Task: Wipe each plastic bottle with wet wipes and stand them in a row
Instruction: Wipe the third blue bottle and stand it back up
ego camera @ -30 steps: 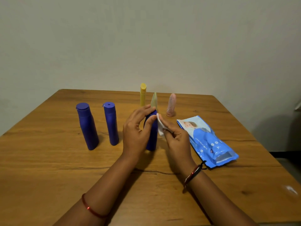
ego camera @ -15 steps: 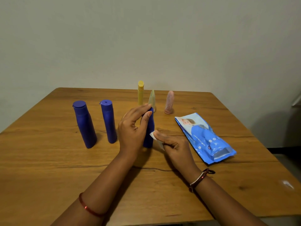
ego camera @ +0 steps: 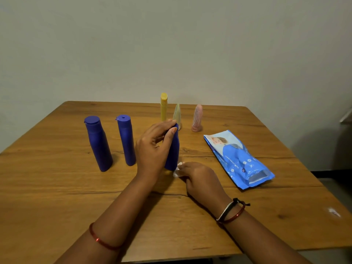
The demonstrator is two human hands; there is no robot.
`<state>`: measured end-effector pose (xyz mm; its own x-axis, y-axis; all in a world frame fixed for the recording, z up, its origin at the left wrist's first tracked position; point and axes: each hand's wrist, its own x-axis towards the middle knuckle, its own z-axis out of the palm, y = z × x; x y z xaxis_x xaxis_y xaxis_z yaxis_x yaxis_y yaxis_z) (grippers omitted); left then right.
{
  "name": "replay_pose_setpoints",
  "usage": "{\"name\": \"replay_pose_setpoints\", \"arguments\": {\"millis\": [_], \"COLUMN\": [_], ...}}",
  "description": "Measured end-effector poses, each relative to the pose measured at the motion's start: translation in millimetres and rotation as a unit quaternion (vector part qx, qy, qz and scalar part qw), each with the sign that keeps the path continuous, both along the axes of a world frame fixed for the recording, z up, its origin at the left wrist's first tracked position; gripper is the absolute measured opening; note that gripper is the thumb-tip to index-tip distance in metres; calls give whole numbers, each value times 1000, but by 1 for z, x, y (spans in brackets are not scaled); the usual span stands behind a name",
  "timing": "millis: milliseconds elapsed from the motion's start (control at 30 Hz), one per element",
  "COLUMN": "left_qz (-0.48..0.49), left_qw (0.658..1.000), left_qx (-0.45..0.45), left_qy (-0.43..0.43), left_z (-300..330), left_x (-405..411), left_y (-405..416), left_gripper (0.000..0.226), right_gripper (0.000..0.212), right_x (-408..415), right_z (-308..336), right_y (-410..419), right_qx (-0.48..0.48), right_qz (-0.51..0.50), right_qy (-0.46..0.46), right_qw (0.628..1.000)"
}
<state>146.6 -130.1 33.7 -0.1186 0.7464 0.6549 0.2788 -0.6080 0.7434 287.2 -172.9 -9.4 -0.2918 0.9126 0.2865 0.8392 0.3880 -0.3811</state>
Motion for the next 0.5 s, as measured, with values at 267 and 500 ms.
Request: {"name": "replay_pose_setpoints", "arguments": {"millis": [267, 500], "left_qz": [51, -17], "left_qw": [972, 936], "left_qx": [-78, -168], "left_qy": [216, 307], "left_z": [34, 71], "left_x": [-12, -28], "left_y": [6, 12], "left_gripper": [17, 37], "right_gripper": [42, 45], "right_x": [13, 4], "right_z": [3, 0], "right_y": [30, 52], "right_qx": [-75, -91], "right_qz": [-152, -152], "right_qy": [377, 426], "right_qw": [910, 887]}}
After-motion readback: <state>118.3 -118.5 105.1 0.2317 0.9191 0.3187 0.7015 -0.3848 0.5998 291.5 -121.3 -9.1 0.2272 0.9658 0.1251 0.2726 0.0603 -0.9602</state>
